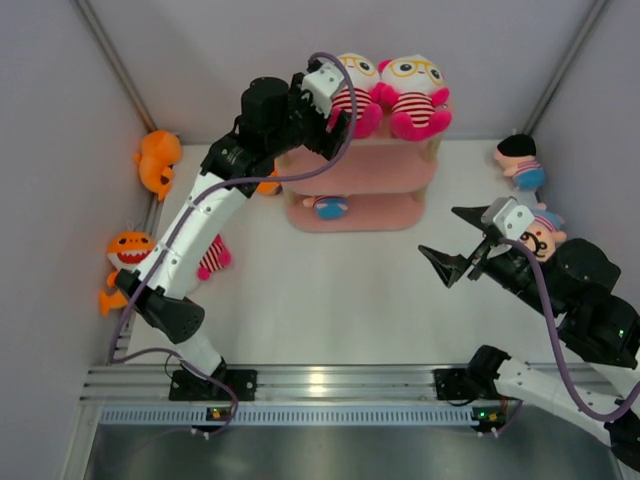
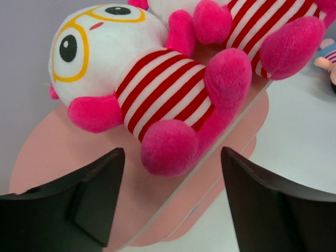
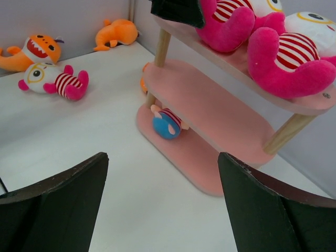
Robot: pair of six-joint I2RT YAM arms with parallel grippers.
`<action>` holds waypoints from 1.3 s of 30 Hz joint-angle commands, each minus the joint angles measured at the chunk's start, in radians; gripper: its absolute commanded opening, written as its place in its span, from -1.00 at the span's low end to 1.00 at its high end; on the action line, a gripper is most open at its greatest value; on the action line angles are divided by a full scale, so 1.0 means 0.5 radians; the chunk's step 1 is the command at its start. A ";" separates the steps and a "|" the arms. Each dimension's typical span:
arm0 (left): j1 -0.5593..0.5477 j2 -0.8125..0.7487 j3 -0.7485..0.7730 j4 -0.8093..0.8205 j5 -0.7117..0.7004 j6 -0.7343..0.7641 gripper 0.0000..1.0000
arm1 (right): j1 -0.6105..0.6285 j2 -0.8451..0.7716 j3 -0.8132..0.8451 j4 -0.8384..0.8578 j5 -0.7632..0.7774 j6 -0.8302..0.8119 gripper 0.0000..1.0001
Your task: Place and organize the stuffed toys onto the shelf
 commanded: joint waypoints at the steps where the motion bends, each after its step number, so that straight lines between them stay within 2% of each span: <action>1: -0.005 -0.256 -0.088 0.106 -0.127 0.075 0.68 | -0.018 0.003 0.017 0.000 -0.022 -0.001 0.72; 3: -0.005 -0.407 -0.128 0.027 -0.289 0.167 0.88 | -0.018 -0.012 0.014 -0.006 -0.022 -0.001 0.72; 5: -0.005 -0.593 -0.165 -0.059 -0.458 0.296 0.96 | -0.018 -0.022 -0.005 -0.006 -0.028 -0.001 0.72; 9: 0.035 -0.873 -0.281 -0.304 -1.022 0.499 0.96 | -0.018 -0.019 -0.069 0.028 -0.055 -0.007 0.73; 11: 0.163 -1.032 -0.450 -0.406 -1.149 0.545 0.96 | -0.015 -0.006 -0.097 0.043 -0.077 -0.011 0.73; 12: 0.227 -1.082 -0.514 -0.561 -1.176 0.542 0.96 | -0.015 0.012 -0.115 0.046 -0.086 -0.011 0.73; 13: 0.313 -1.122 -0.655 -0.657 -1.131 0.530 0.96 | -0.015 0.021 -0.121 0.043 -0.098 -0.011 0.73; 14: 0.524 -1.171 -0.723 -0.767 -1.073 0.481 0.96 | -0.015 0.030 -0.127 0.040 -0.111 -0.011 0.73; 15: 0.638 -1.189 -0.796 -0.859 -0.984 0.456 0.96 | -0.015 0.043 -0.140 0.037 -0.123 -0.007 0.77; 16: 0.764 -1.202 -0.900 -1.015 -0.768 0.438 0.96 | -0.018 0.049 -0.146 0.031 -0.126 -0.007 0.77; 17: 0.996 -1.211 -1.102 -1.059 -0.626 0.441 0.96 | -0.018 0.052 -0.161 0.037 -0.135 -0.004 0.78; 18: 1.104 -1.208 -1.228 -1.084 -0.500 0.444 0.96 | -0.018 0.046 -0.170 0.040 -0.138 -0.004 0.79; 19: 1.221 -1.156 -1.330 -1.103 -0.238 0.462 0.96 | -0.018 0.046 -0.180 0.046 -0.147 -0.004 0.79; 20: 1.413 -1.104 -1.498 -1.100 -0.171 0.447 0.93 | -0.018 0.037 -0.198 0.049 -0.157 -0.004 0.79; 21: 1.470 -1.037 -1.542 -1.097 -0.152 0.419 0.81 | -0.015 0.034 -0.201 0.049 -0.160 -0.001 0.79; 22: 1.501 -0.875 -1.567 -1.100 -0.155 0.343 0.61 | -0.018 0.025 -0.204 0.049 -0.160 -0.001 0.80; 23: 1.507 -0.801 -1.576 -1.106 -0.158 0.291 0.55 | -0.015 0.012 -0.213 0.037 -0.160 0.005 0.80; 25: 1.504 -0.666 -1.579 -1.088 -0.112 0.217 0.55 | -0.015 -0.012 -0.222 0.031 -0.160 0.014 0.81; 27: 1.452 -0.616 -1.579 -1.011 -0.161 0.171 0.68 | -0.015 -0.058 -0.250 0.025 -0.160 0.026 0.81; 29: 1.308 -0.588 -1.589 -0.928 -0.283 0.122 0.89 | -0.018 -0.101 -0.281 0.028 -0.160 0.035 0.82; 31: 1.226 -0.537 -1.592 -0.824 -0.409 0.076 0.96 | -0.018 -0.126 -0.299 0.037 -0.157 0.042 0.82; 35: 1.066 -0.395 -1.607 -0.738 -0.514 0.033 0.93 | -0.018 -0.129 -0.321 0.053 -0.154 0.051 0.82; 39: 1.011 -0.218 -1.625 -0.680 -0.569 0.060 0.72 | -0.015 -0.077 -0.312 0.043 -0.157 0.029 0.82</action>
